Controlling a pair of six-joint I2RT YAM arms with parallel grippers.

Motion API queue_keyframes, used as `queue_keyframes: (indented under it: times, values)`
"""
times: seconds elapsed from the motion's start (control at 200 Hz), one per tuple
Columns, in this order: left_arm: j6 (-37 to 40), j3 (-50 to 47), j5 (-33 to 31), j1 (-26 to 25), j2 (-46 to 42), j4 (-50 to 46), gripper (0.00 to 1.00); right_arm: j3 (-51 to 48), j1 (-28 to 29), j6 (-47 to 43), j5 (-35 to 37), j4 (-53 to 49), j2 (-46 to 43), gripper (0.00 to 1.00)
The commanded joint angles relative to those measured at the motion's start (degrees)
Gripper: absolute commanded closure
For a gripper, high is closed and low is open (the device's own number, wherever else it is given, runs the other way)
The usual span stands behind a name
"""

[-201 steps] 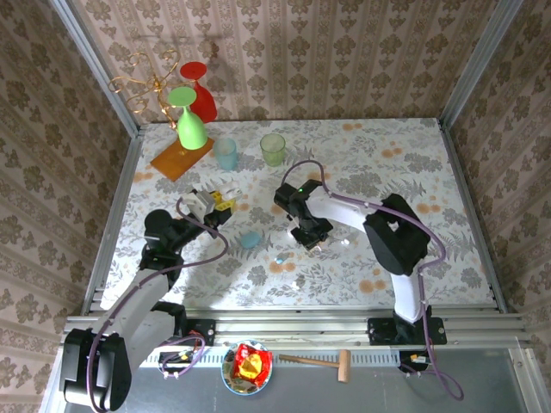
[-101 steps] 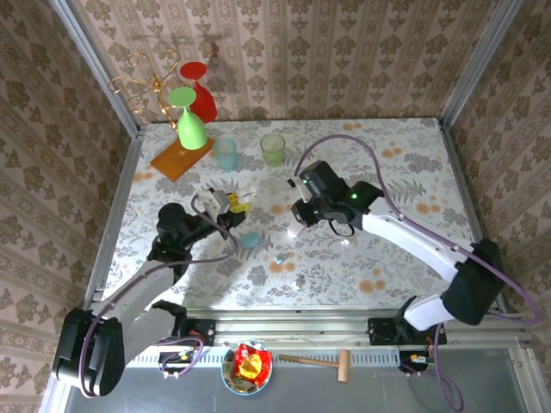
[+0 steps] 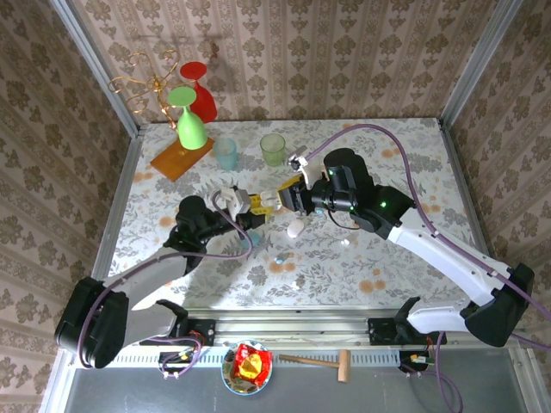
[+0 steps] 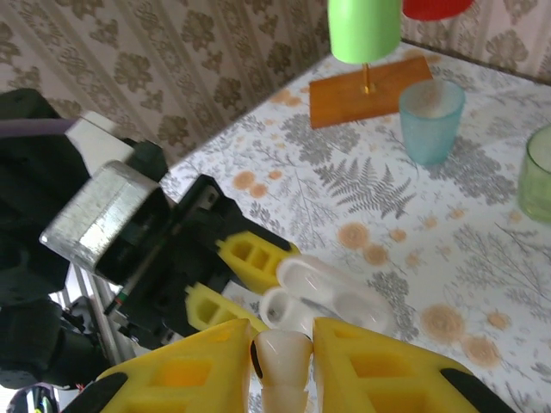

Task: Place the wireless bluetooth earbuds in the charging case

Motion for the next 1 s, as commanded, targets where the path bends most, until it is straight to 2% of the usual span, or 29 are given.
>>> queue_keyframes:
  times: [0.0,0.2,0.62,0.995]
  values:
    - [-1.3,2.5,1.9,-1.0,0.6,3.3,1.00,-0.1,0.7,-1.2,-2.5,3.8,0.7,0.75]
    - [-6.1,3.3,2.6,-1.5,2.5,7.8,1.00,0.5,1.1,-2.0,-3.0,5.0,3.1,0.76]
    - [-8.0,4.6,3.2,-1.8,3.1,8.9,1.00,-0.7,1.1,-1.0,-1.1,7.6,5.7,0.78]
    - [-10.8,4.7,0.0,-1.8,3.3,12.0,1.00,-2.1,1.0,-0.5,-0.6,7.8,6.0,0.78]
